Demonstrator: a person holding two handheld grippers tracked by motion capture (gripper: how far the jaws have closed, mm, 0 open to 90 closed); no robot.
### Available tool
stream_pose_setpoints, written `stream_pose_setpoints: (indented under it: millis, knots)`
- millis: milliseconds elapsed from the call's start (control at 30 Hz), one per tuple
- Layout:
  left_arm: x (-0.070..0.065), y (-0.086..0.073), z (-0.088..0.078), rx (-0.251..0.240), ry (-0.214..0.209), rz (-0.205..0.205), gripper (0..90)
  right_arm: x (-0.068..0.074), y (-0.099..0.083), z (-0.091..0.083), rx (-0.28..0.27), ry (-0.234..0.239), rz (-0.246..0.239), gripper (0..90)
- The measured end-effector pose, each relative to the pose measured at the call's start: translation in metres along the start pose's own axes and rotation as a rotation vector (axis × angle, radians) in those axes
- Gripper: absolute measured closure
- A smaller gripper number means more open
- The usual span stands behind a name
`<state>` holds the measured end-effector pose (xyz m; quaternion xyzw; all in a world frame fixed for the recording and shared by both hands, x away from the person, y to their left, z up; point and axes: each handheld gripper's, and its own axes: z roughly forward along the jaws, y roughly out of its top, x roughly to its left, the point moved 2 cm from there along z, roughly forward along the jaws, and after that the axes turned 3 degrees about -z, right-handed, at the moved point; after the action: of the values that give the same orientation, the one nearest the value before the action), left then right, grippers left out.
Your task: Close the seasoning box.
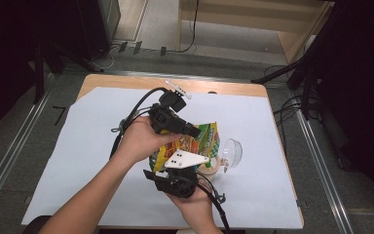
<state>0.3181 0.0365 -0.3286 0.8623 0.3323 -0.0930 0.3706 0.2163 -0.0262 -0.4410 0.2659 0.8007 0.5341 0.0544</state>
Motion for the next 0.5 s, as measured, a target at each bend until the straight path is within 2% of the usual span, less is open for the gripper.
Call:
stream_pose_setpoints:
  millis: [500]
  knots:
    - [0.0042,0.0004,0.0045,-0.003,-0.001,0.001,84.7,-0.0056,-0.0026,0.0015,0.01,-0.007,0.001,70.0]
